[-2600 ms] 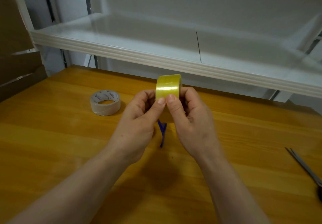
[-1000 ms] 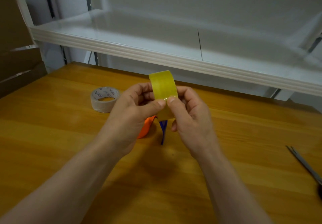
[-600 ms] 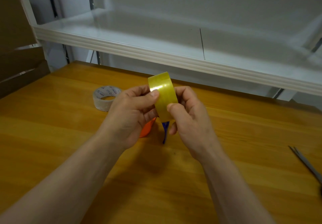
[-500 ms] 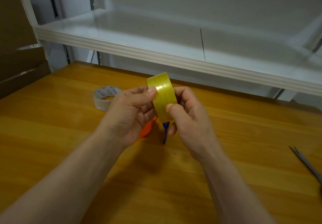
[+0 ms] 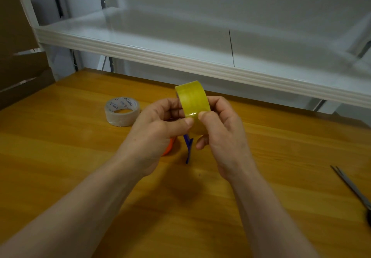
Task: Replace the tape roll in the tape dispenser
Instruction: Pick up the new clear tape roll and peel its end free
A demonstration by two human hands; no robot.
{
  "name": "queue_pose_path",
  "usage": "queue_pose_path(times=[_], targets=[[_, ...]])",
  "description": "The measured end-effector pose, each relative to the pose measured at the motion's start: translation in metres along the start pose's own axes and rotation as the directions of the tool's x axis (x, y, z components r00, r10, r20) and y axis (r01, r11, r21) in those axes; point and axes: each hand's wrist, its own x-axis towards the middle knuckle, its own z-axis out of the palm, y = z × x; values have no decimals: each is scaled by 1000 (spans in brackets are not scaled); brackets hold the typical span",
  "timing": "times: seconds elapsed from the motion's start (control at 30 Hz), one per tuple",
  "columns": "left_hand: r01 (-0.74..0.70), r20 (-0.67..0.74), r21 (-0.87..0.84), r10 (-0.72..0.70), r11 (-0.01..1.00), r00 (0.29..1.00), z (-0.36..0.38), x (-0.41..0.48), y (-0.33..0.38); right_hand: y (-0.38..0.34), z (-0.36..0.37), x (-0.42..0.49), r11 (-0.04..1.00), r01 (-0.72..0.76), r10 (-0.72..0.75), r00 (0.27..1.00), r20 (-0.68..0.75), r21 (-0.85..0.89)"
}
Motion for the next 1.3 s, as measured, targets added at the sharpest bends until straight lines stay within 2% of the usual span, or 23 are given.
queue_pose_path(times=[0.27, 0.57, 0.67, 0.8, 1.0, 1.23, 1.3], targets=[[105, 7, -250, -106, 963, 994, -5, 6, 4, 0, 1, -1, 999, -11, 9, 999, 37, 44], [212, -25, -440, -248, 873, 968, -17, 8, 8, 4, 2, 0, 996, -34, 41, 995, 95, -79], [208, -12, -401, -232, 892, 973, -16, 8, 7, 4, 3, -1, 993, -27, 38, 995, 90, -112], [143, 1, -221, -146, 965, 989, -14, 7, 5, 4, 1, 0, 994, -5, 11, 999, 49, -108], [63, 44, 17, -63, 998, 997, -2, 2, -3, 8, 1, 2, 991, 25, -28, 1000, -14, -133], [72, -91, -51, -76, 996, 993, -2, 3, -4, 6, 2, 0, 998, -11, 14, 999, 50, -56], [78, -92, -72, -84, 994, 992, -2, 4, -3, 6, 3, 0, 999, -14, 17, 998, 56, -51]])
